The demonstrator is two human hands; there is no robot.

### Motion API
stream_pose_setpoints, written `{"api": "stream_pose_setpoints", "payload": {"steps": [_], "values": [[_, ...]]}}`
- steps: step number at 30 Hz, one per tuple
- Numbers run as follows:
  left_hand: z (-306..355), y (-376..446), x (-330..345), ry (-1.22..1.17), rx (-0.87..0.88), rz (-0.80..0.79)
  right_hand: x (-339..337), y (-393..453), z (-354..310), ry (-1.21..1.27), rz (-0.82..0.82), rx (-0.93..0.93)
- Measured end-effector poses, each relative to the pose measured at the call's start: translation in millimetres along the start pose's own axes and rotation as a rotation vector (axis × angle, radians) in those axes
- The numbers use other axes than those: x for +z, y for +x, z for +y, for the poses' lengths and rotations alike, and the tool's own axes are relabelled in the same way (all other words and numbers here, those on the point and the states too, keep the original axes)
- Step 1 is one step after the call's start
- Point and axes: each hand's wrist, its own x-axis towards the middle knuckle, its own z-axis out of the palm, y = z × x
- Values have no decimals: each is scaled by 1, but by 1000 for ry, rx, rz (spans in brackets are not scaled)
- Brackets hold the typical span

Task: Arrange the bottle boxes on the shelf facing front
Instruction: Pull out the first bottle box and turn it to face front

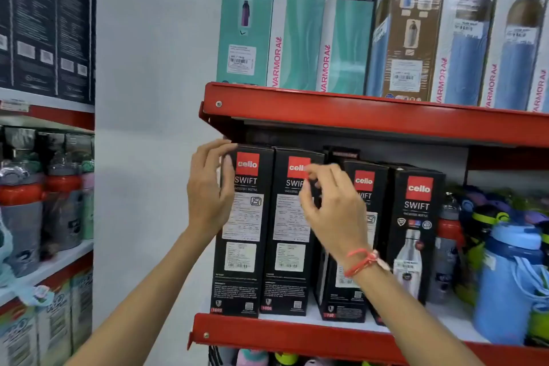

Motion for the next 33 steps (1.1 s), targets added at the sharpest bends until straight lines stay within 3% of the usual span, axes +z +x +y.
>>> {"api": "stream_pose_setpoints", "payload": {"steps": [3, 6, 10, 13, 19, 28, 33], "values": [[-25, -14, -2, -131, -270, -25, 32, -25, -21, 94, -158, 183], [-53, -37, 4, -247, -586, -220, 68, -60, -48, 44, -343, 311], [-81, -63, 5, -398, -858, -562, 98, -85, -77, -17, -363, 424], [-85, -73, 2, -507, -862, -736, 110, -86, -92, -83, -379, 441], [-88, -63, -15, -515, -871, -696, 121, -72, -109, -191, -428, 489], [-85, -38, -55, -529, -699, -606, 104, -67, -105, 149, -324, 405], [-66, -33, -78, -550, -638, -590, 82, -65, -87, 360, -372, 325]]}}
